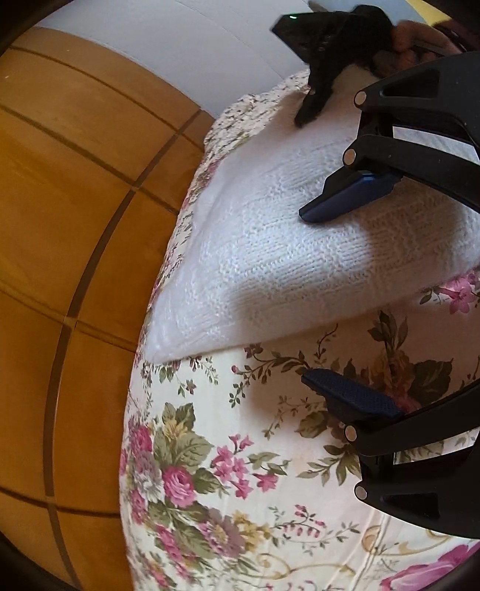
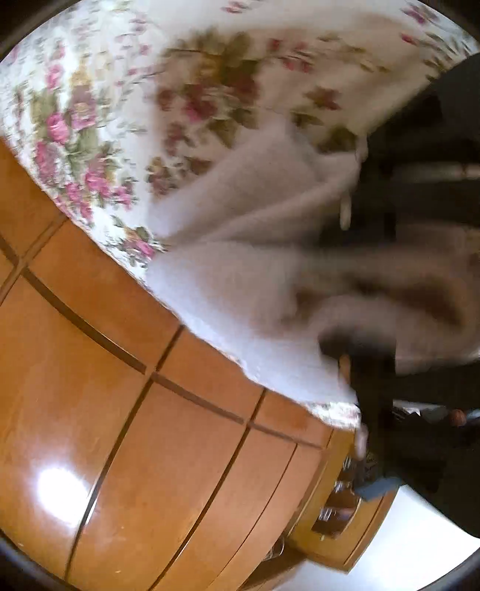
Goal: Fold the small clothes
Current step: 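Lay the folded sweater on the bedspread and open both grippers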
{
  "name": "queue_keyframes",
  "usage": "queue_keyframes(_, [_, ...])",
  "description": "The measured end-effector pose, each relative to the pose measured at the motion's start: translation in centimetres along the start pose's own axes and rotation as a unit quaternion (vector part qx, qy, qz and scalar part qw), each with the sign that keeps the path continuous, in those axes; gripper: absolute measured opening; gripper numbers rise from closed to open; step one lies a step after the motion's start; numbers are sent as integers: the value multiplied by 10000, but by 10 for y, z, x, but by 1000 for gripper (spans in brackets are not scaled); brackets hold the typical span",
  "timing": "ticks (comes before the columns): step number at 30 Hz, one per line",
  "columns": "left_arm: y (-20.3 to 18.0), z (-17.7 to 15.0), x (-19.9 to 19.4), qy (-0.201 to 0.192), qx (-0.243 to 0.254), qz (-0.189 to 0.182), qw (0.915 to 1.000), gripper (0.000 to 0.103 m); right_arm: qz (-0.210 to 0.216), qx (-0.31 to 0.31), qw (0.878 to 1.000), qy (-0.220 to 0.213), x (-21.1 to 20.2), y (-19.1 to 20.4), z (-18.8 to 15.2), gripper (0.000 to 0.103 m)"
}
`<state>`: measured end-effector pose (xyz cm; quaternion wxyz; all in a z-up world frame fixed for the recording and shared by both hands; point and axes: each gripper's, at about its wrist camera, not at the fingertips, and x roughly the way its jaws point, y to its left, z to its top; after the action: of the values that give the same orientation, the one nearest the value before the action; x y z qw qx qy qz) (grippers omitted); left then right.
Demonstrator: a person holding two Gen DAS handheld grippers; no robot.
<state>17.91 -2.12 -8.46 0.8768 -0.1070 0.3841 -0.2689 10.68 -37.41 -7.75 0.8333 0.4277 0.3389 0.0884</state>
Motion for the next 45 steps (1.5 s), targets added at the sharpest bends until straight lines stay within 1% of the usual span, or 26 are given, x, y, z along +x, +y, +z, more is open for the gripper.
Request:
queue_keyframes(2, [-6,1,0,17,132,6,9999,77,79,-210,9995,-203,-11,8,2,20])
queue_keyframes(4, [-17,1,1,30,379,51,9993,75,-92,-797,9954,-518,-28,24,-2,20])
queue_keyframes(6, [-32,0,4,29,714,173,9973,75,-254,-1044,9920,-668,-39,26,-8,20])
queue_keyframes(7, [-41,-2,7,9,910,255,9955,75,-334,-1024,9921,-648,-40,21,-10,20])
queue_keyframes(9, [-49,-4,10,-34,1094,361,9933,75,-566,-880,9933,-488,-33,6,-14,20])
queue_keyframes(11, [-49,-7,12,-69,1065,393,9935,75,-564,-738,9950,-358,-26,-11,-17,25])
queue_keyframes(12, [-48,-9,12,-90,1050,403,9936,75,-512,-707,9954,-382,-27,-17,-20,27])
queue_keyframes(15, [-45,-14,9,-177,1117,488,9924,75,-425,-728,9955,-442,-33,-17,-23,40])
queue_keyframes(17, [-46,-15,6,-192,1114,538,9921,75,-587,-857,9933,-510,-42,-11,-25,48])
queue_keyframes(18, [-46,-15,5,-197,1113,562,9920,75,-862,-1024,9887,-681,-49,-4,-25,54])
queue_keyframes(21, [-49,-17,4,-240,1150,655,9909,75,-1456,-1522,9693,-1266,-72,22,-21,53])
queue_keyframes(23, [-50,-18,4,-256,1127,689,9909,75,-1482,-1795,9623,-1409,-77,40,-18,52])
queue_keyframes(26, [-50,-18,4,-261,1078,714,9913,75,-1445,-2192,9587,-1093,-61,61,-11,40])
queue_keyframes(28, [-50,-18,4,-251,1068,719,9914,75,-1632,-2345,9552,-774,-35,65,-8,35])
queue_keyframes(30, [-51,-18,4,-249,1081,722,9912,75,-1810,-2357,9536,-491,-10,60,-9,34])
queue_keyframes(32, [-51,-17,2,-270,1089,701,9912,75,-2250,-2343,9455,-206,14,41,-13,32])
queue_keyframes(33, [-50,-15,-1,-258,1069,647,9918,75,-2269,-2337,9453,-205,18,35,-14,33])
queue_keyframes(35, [-51,-11,-10,-291,982,570,9931,75,-2203,-2469,9425,-475,18,26,-20,33])
queue_keyframes(36, [-52,-7,-16,-345,919,550,9937,75,-2198,-2503,9414,-527,17,26,-22,33])
queue_keyframes(37, [-54,-3,-23,-443,841,473,9943,75,-2194,-2492,9416,-565,15,25,-24,33])
queue_keyframes(39, [-63,7,-32,-616,740,175,9952,75,-2150,-2457,9431,-636,14,23,-23,33])
queue_keyframes(40, [-68,11,-31,-610,774,116,9951,75,-2128,-2449,9436,-665,13,22,-24,33])
queue_keyframes(41, [-77,15,-28,-553,871,74,9946,73,-2107,-2425,9444,-697,13,22,-24,33])
queue_keyframes(42, [-85,18,-24,-474,991,48,9939,63,-2100,-2410,9448,-715,13,22,-23,33])
queue_keyframes(43, [-95,22,-15,-355,1140,77,9928,56,-2100,-2405,9448,-730,13,22,-23,33])
queue_keyframes(45, [-105,28,0,-188,1309,216,9910,52,-2097,-2406,9449,-729,13,23,-22,33])
